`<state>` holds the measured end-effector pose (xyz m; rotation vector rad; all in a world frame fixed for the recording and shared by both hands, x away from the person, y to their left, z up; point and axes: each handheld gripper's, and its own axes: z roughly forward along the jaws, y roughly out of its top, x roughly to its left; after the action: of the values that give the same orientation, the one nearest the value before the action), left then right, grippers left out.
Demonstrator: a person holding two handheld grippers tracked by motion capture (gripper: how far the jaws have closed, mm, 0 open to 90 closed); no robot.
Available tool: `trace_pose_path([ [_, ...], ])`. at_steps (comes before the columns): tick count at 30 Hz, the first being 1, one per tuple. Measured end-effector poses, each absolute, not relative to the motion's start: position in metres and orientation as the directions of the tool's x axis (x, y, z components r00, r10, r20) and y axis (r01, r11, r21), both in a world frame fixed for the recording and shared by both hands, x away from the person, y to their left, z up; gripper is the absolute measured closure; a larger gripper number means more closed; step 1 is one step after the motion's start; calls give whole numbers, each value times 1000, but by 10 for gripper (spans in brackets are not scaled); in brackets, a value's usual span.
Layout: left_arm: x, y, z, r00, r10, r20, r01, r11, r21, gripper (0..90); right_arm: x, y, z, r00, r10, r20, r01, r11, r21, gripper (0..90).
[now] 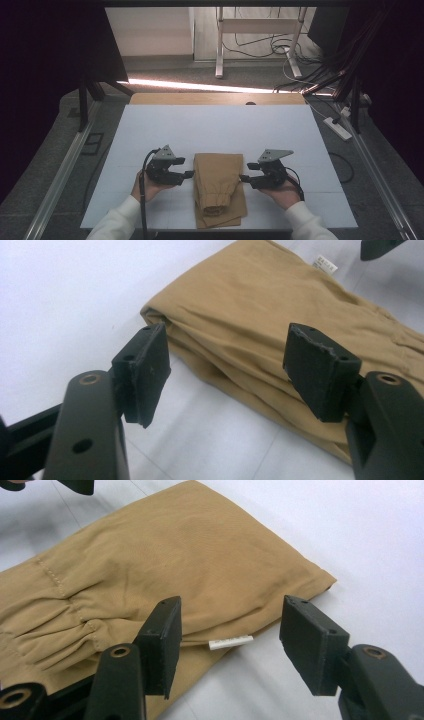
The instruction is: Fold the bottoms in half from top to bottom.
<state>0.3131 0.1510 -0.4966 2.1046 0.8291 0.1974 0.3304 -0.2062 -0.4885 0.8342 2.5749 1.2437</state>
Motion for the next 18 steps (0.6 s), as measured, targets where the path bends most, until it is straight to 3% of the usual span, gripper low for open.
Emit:
trace_pose_path([
  [18,338,140,-494,739,653,-168,532,-413,740,285,354,-185,-487,-817,570,86,429,502,751,374],
])
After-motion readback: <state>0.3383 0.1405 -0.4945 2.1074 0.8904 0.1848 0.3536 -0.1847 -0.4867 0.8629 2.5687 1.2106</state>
